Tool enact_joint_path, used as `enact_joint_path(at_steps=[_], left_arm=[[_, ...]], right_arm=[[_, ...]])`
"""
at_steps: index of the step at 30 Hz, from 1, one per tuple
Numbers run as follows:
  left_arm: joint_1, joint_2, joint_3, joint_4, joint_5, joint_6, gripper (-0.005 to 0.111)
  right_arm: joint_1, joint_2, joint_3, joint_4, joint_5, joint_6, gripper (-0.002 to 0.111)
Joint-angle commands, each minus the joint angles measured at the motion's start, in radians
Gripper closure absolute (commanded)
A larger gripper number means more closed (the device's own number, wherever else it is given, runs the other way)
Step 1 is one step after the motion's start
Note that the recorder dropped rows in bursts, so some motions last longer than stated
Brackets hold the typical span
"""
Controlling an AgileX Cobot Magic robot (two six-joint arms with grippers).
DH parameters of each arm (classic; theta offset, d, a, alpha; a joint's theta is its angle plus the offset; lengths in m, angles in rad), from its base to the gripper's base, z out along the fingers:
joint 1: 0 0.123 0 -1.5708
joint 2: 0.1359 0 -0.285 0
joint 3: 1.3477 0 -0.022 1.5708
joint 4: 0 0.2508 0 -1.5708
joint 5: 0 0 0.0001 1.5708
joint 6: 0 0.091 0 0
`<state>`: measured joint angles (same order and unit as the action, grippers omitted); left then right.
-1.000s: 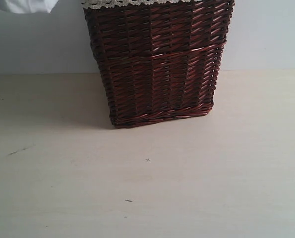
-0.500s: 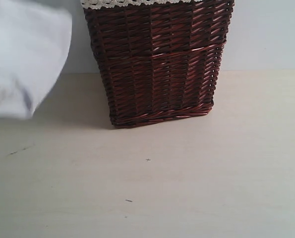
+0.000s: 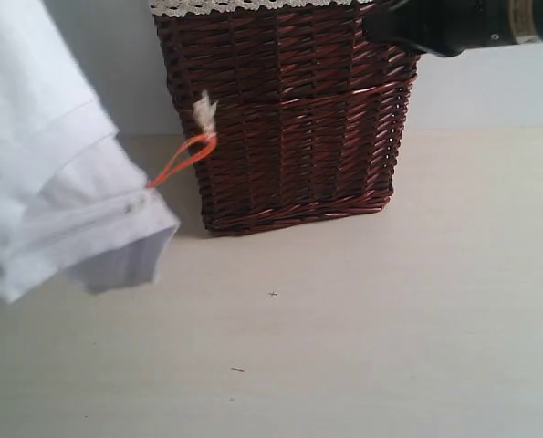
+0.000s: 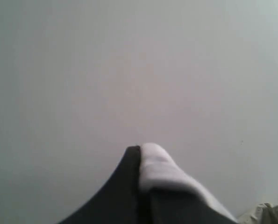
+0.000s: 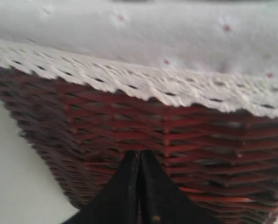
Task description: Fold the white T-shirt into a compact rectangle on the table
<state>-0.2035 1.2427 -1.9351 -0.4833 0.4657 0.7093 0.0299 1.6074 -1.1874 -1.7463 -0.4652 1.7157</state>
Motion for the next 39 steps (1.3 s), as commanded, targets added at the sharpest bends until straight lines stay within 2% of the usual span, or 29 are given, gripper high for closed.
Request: enact_joint_path(at_steps=[1, 9, 16, 21, 25, 31, 34, 39], left_arm=[[-0.005, -0.008, -0.007, -0.020, -0.040, 0.002, 0.107], [-0.005, -0.008, -0.007, -0.018, -0.035, 0.020, 0.107], [-0.005, -0.008, -0.007, 0.010, -0.011, 0.047, 0.107], [-0.005, -0.008, -0.007, 0.028, 0.036, 0.045, 0.107], [-0.005, -0.008, 0.037, 0.106, 0.072, -0.007, 0.107], [-0.005, -0.008, 0.154, 0.171, 0.001, -0.079, 0.107], [-0.005, -0.008, 0.167, 0.169, -0.014, -0.116, 0.107], [-0.005, -0.038, 0.167, 0.192, -0.085, -0.227, 0.107]], right_arm=[[0.006, 0.092, -0.057, 0.002, 0.145, -0.022, 0.108], [0.006, 0.263, -0.284, 0.105, 0.145, -0.020, 0.108], [0.006, 0.262, -0.352, 0.100, -0.041, 0.041, 0.107], [0.006, 0.140, -0.352, 0.002, -0.225, 0.102, 0.098], [0.006, -0.012, -0.289, 0.002, -0.157, 0.081, 0.098], [0.006, -0.220, -0.123, 0.002, -0.008, 0.000, 0.098], [0.006, -0.295, -0.067, 0.002, -0.063, 0.001, 0.097], [0.006, -0.370, 0.042, 0.025, -0.280, -0.022, 0.081]])
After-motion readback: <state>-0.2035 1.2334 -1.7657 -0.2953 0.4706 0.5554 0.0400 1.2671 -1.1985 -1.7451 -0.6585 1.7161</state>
